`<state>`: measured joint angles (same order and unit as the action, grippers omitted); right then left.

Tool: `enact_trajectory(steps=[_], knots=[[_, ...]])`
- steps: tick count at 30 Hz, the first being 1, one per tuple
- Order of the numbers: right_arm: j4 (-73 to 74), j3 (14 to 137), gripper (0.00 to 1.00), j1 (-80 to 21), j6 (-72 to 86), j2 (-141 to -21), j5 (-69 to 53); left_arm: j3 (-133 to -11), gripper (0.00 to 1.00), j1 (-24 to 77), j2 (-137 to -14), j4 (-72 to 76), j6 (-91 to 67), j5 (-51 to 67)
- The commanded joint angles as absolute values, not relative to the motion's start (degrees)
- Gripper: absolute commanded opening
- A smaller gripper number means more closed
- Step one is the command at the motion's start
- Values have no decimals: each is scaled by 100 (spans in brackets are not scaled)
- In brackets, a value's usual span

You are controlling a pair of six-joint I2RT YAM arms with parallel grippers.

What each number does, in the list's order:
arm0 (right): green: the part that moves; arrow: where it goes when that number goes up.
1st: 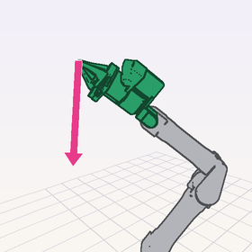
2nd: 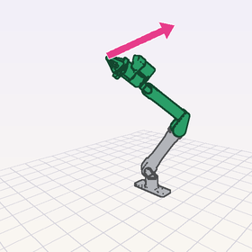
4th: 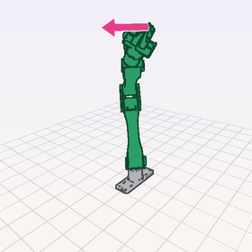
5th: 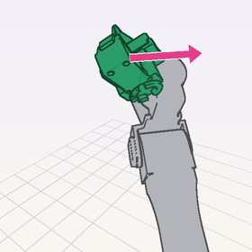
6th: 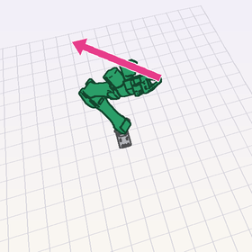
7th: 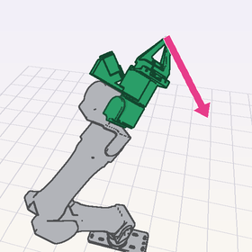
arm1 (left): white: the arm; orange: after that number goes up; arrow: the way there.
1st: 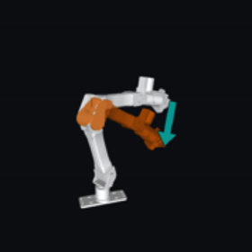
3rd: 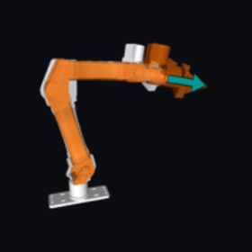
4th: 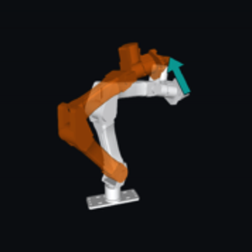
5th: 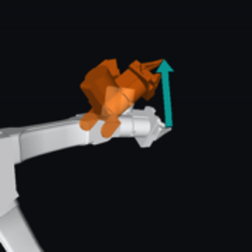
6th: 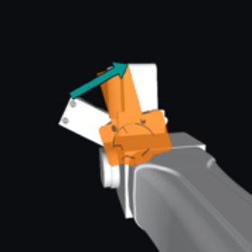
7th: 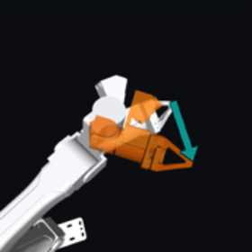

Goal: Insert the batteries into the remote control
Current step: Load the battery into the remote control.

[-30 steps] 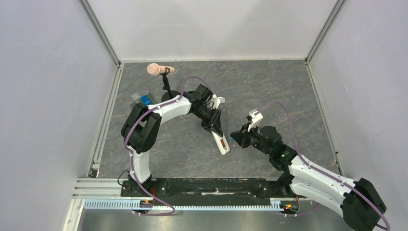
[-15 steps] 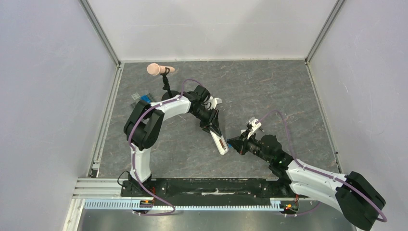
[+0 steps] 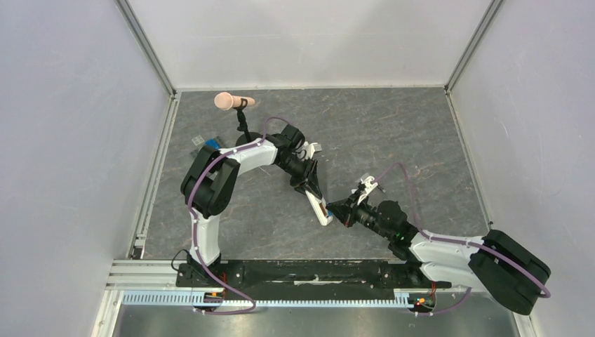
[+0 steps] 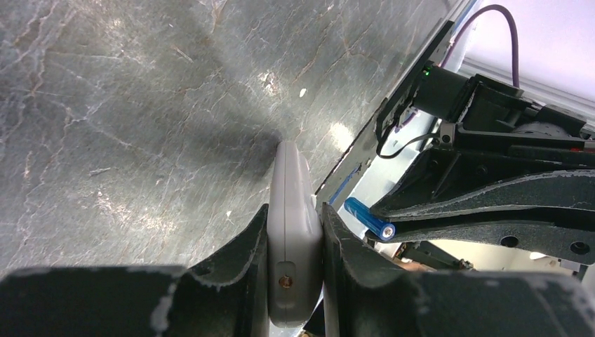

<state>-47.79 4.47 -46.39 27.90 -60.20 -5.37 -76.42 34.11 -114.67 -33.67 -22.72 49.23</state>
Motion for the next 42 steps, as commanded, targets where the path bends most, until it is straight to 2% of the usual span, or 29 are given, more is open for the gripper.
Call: enact_trajectory(steps=[1, 21, 42], knots=[[-5768, 337, 0, -4721, 2783, -6266, -132, -7551, 2, 3386, -11547, -3296, -2381, 4952], [-7729, 315, 0, -4928, 2264, -7820, 83, -7556, 2, 3309, -11603, -3359, -2298, 5045], [-8318, 647, 1, -4948, 2110, -8903, -225, -7630, 2, 3155, -11685, -3480, -2136, 5176]])
